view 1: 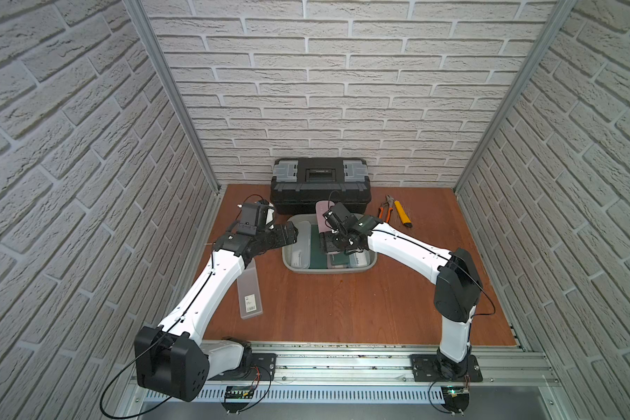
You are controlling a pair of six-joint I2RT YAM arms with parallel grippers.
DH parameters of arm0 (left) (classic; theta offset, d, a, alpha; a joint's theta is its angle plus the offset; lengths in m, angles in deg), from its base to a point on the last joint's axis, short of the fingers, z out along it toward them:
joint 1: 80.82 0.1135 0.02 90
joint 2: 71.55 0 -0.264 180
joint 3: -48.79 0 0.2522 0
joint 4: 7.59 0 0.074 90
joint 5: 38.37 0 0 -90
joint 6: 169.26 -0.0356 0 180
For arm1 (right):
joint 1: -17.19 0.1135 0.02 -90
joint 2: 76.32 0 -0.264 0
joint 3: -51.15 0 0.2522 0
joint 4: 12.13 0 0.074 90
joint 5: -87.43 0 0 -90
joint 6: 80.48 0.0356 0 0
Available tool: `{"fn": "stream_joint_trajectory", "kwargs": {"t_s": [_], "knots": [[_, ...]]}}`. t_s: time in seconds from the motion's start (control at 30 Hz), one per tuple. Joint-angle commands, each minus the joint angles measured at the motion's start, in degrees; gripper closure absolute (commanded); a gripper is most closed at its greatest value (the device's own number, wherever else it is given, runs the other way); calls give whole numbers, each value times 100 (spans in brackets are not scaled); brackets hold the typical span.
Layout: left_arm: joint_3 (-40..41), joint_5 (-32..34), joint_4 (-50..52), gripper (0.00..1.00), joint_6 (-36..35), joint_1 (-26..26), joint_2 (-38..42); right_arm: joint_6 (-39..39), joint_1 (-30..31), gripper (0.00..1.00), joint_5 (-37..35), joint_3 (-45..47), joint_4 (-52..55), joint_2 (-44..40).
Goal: Put the pencil case into the storage box
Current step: Place the pencil case at the storage box.
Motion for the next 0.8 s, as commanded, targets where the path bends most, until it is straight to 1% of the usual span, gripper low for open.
{"fn": "stream_joint_trajectory", "kwargs": {"t_s": [0.0,0.1,0.2,0.27,0.37,0.43,0.5,0.77], "knots": [[45,72,-207,2,-57,-27,104,191,27,52,182,-232,-162,319],[115,205,-156,2,-80,-27,225,327,33,53,200,-302,-132,525],[190,342,-129,1,-94,-14,317,471,38,49,447,-250,-295,599],[201,388,-102,1,-110,-2,315,565,68,42,528,-220,-368,624],[185,394,-74,1,-134,4,277,664,79,29,514,-222,-340,653],[183,389,-79,1,-136,8,256,670,100,22,553,-201,-360,635],[183,404,-83,2,-151,7,244,639,105,18,574,-194,-364,582],[331,417,-21,1,-245,119,314,262,94,15,442,-283,-321,295]]}}
